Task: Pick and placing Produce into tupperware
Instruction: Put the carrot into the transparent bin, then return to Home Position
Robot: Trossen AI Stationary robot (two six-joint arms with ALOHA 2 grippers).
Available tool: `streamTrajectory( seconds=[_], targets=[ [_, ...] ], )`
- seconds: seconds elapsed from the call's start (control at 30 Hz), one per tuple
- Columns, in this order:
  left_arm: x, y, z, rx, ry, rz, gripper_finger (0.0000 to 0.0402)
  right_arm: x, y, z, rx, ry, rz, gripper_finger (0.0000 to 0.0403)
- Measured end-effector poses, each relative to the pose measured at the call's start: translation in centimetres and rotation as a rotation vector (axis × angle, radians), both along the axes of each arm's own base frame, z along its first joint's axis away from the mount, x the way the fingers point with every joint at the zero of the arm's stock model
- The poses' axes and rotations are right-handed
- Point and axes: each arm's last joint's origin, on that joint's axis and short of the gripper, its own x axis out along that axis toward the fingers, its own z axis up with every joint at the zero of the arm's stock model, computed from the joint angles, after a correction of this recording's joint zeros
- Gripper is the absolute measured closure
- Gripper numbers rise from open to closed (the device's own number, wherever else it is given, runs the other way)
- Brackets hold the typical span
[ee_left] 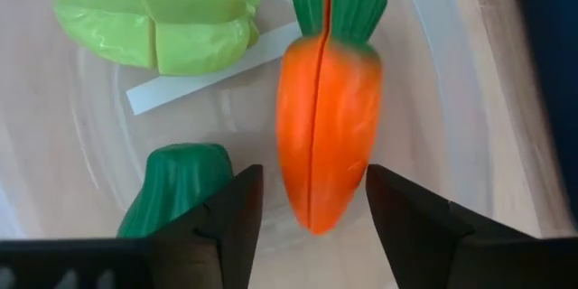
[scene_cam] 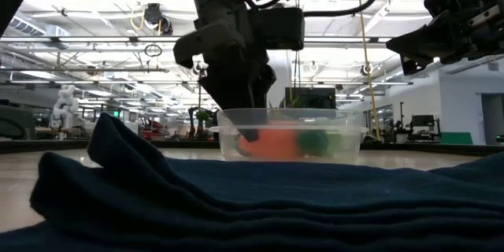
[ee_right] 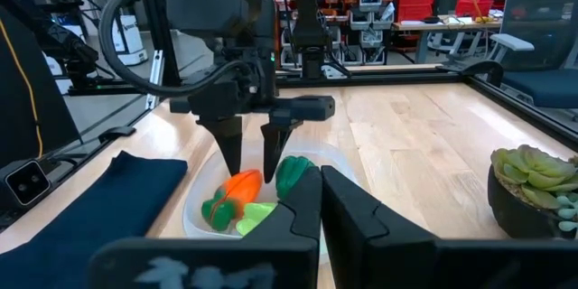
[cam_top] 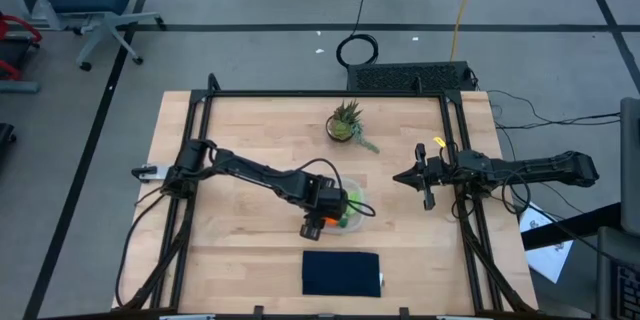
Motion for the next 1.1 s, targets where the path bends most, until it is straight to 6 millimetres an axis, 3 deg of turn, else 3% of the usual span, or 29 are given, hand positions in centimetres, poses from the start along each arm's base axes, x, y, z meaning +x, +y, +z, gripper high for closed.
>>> streamTrajectory(
  seconds=[0.23,0.43,0.57,0.8,1.0,1.1],
  targets=[
    [0.2,0.0,2.8,0.026,0.040,0.000,0.0198,0.0,0.0,0.0,0.000,0.000,0.000,0.0403],
    [0.6,-0.1,6.5,0.045,0.034,-0.029,0.0216,0.0,0.0,0.0,0.000,0.000,0.000,0.0403],
    [0.6,-0.1,8.3,0.059,0.028,-0.070,0.0255,0.0,0.0,0.0,0.001,0.000,-0.001,0.0403],
    [0.2,0.3,10.0,0.090,0.066,-0.085,0.0389,0.0,0.0,0.0,0.003,0.000,-0.001,0.0403],
    [0.0,0.6,10.6,0.162,0.044,-0.077,0.0399,0.0,0.0,0.0,0.003,0.000,-0.001,0.0403],
    [-0.8,0.6,12.5,0.183,-0.015,-0.079,0.0400,0.0,0.0,0.0,0.003,0.000,0.000,0.0403]
  ],
)
